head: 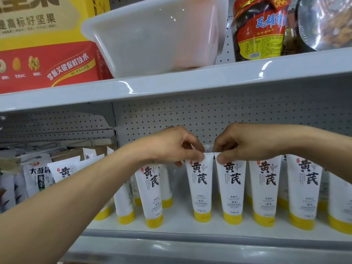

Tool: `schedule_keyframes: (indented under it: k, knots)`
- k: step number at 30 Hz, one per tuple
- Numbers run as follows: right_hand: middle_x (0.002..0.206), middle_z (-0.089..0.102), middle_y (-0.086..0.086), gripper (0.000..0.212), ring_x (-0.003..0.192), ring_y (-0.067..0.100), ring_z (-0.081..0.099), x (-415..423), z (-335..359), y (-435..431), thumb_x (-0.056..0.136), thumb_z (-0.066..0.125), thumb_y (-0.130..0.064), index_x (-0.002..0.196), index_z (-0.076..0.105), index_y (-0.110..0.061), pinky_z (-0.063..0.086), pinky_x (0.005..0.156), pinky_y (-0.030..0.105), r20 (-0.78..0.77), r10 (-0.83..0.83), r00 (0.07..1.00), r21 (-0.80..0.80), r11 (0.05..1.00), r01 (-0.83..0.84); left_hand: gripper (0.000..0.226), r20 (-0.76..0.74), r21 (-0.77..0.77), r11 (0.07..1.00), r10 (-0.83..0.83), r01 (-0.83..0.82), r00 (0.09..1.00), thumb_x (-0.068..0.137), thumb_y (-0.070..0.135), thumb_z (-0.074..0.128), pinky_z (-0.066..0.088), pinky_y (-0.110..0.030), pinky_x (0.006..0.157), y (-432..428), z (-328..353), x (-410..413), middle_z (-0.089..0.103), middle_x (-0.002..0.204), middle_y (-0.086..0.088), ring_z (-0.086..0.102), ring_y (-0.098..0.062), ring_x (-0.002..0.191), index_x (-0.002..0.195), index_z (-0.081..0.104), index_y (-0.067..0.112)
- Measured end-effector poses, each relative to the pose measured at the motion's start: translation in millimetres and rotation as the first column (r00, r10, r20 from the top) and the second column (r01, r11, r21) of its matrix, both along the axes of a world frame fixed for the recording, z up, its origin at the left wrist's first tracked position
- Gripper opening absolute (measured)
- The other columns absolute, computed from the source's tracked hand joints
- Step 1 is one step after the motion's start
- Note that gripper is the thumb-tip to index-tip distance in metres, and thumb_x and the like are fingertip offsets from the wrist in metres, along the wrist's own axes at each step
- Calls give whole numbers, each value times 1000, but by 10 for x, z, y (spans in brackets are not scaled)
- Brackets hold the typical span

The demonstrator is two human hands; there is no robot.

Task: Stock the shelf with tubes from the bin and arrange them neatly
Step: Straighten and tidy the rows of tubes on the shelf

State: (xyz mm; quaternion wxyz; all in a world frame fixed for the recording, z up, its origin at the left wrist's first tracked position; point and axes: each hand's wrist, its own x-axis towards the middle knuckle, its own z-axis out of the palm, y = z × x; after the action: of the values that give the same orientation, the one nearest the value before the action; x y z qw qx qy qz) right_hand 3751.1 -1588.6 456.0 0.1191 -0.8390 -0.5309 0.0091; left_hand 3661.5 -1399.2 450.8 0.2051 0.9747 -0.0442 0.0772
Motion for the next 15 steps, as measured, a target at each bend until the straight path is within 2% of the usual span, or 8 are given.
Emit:
schedule_keyframes:
  k: [3,5,7,9,11,12,15]
  knots:
    - [89,72,-21,12,81,-9,66,20,72,-4,90,61,-38,99,70,-34,50,76,16,5,10,1000,103,995,-10,21,155,17,997,71,-75,985,91,37,62,54,-23,87,181,299,-134,68,112,18,65,-3,98,112,67,38]
    - [87,71,-19,14,78,-8,66,51,127,27,90,60,-40,101,67,-36,49,74,15,31,-3,1000,174,985,-2,19,209,4,992,124,-128,970,92,32,62,46,-18,95,346,455,-219,68,111,21,61,1,104,108,70,40]
    - [90,70,-21,12,81,-10,64,103,178,119,90,61,-39,100,68,-37,48,77,14,84,-18,996,215,977,-1,22,139,38,988,144,-150,980,92,26,63,42,-17,99,518,495,-247,69,112,20,60,4,105,106,71,41]
    - [90,66,-28,11,84,-14,61,145,215,257,90,60,-38,98,68,-39,44,77,12,119,-16,993,194,981,-7,28,25,152,977,146,-148,989,93,19,63,41,-13,99,672,463,-207,66,116,23,57,13,101,104,71,44]
    - [91,63,-31,16,86,-14,60,158,238,421,91,61,-34,104,70,-34,42,78,9,116,-3,993,140,990,-13,33,-75,266,954,162,-137,984,92,16,63,36,-4,91,776,410,-138,59,119,29,50,18,99,109,69,44]
    - [94,63,-29,19,87,-11,60,159,243,504,92,61,-32,108,71,-29,44,80,10,112,-3,994,110,994,-9,34,-107,308,943,166,-126,980,92,16,63,32,-3,89,808,380,-103,56,118,30,49,16,102,111,69,43]
    - [104,70,-16,23,93,1,64,170,236,711,93,60,-26,111,72,-19,51,93,25,103,-12,995,19,1000,10,30,-155,343,937,122,-62,980,89,20,68,33,-7,96,857,287,20,59,120,27,50,11,107,112,70,40]
